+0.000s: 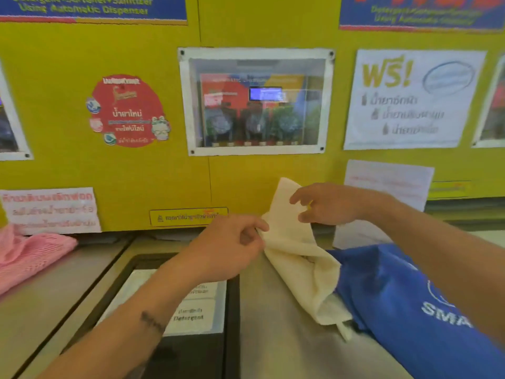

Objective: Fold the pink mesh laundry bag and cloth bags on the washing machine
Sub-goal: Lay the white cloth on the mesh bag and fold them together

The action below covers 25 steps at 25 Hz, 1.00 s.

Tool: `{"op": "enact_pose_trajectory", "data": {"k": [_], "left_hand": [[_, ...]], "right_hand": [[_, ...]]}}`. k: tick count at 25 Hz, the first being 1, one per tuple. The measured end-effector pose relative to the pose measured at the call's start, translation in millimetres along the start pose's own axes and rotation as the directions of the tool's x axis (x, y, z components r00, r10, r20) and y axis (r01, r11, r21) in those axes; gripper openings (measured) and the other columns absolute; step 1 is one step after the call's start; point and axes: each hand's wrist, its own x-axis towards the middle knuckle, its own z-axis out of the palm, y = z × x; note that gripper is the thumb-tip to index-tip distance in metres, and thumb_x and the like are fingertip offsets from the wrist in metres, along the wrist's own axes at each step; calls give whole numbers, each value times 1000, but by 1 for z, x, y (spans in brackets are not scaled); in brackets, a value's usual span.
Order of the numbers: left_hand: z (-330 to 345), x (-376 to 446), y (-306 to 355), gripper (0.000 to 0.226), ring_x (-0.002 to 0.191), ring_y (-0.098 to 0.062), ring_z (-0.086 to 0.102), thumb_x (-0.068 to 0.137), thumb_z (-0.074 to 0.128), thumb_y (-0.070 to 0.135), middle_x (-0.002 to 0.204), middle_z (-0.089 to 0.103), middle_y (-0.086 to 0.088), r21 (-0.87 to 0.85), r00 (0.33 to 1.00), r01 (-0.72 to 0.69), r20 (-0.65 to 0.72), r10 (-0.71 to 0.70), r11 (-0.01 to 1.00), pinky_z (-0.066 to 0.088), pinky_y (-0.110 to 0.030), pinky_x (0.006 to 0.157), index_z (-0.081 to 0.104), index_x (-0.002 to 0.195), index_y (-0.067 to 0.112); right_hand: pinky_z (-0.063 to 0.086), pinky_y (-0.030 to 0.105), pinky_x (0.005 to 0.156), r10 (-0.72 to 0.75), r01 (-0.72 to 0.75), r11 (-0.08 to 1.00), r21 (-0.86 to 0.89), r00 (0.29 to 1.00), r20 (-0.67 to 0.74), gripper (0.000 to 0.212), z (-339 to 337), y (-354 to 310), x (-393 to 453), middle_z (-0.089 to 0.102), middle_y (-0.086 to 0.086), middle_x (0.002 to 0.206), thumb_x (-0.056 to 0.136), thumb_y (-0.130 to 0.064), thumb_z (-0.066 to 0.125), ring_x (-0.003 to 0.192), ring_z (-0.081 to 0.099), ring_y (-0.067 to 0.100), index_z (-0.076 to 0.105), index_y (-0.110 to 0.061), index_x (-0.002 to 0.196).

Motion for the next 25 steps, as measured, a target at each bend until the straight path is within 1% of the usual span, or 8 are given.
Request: {"op": "enact_pose_trajectory", "data": {"k": [3, 6, 10, 14, 18, 20, 22, 25], "left_hand": [[33, 32, 2, 26, 89, -8, 60, 90, 61, 32, 94, 64, 10, -33, 997, 75, -33, -76, 997, 46, -26, 78, 63, 116, 30], [56, 56, -6, 48, 115, -21, 55, 90, 59, 35, 127, 58, 1, -27, 972, 208, -108, -210, 978, 43, -30, 94, 49, 137, 30], [67, 66, -13, 77, 121, -26, 53, 86, 65, 27, 139, 51, 0, -198, 951, 288, -57, -304, 937, 44, -33, 94, 25, 151, 35], [46, 62, -8, 59, 101, -19, 57, 86, 62, 11, 126, 60, -1, -277, 924, 208, -259, -281, 938, 48, -32, 74, 43, 139, 28], [-22, 42, -5, 38, 105, -24, 57, 94, 53, 13, 129, 61, -7, -119, 805, 147, -562, -189, 982, 49, -28, 74, 55, 132, 16], [-58, 21, -17, 46, 128, -27, 49, 97, 52, 18, 145, 51, -6, 26, 770, 228, -616, -164, 973, 44, -35, 99, 48, 143, 15], [-90, -6, -35, 51, 138, -27, 41, 96, 55, 21, 152, 43, -5, 117, 754, 325, -631, -183, 938, 32, -39, 111, 44, 146, 17], [-125, -56, -66, 55, 131, -34, 46, 94, 57, 20, 146, 49, -11, 191, 709, 523, -639, -300, 831, 38, -44, 105, 41, 147, 22]], "right_hand": [[38, 36, 107, 88, -90, 993, 74, 996, 26, 61, 18, 24, -15, 50, -3, 141, 92, -44, 58, 129, 48, 22, 38, -28, 148], [41, 38, 104, 116, -126, 990, 65, 983, 141, 80, 44, 34, -16, 54, -6, 132, 82, -53, 63, 121, 52, 21, 31, -26, 151], [46, 28, 83, 37, -47, 994, 95, 994, 105, 60, 76, 27, -8, 57, -4, 124, 87, -33, 63, 105, 56, 17, 43, -24, 143], [49, 30, 82, -73, 98, 977, 189, 988, -136, 34, 75, 9, 1, 63, -6, 111, 90, -24, 59, 98, 60, 16, 63, -24, 124], [44, 21, 75, -159, 250, 855, 455, 960, -230, 46, 50, -28, 4, 58, -11, 114, 91, -42, 66, 100, 59, 8, 53, -30, 133], [46, 21, 81, -212, 268, 761, 590, 963, -164, 52, 43, -47, 7, 55, -9, 123, 90, -43, 66, 109, 57, 8, 48, -32, 138], [49, 26, 87, -279, 291, 734, 613, 953, -117, 53, 43, -70, 16, 53, -7, 126, 92, -38, 66, 110, 58, 9, 45, -33, 140], [47, 33, 97, -360, 341, 820, 459, 932, -48, 58, 54, -114, 42, 47, -1, 142, 93, -29, 64, 121, 54, 17, 39, -34, 145]]}}
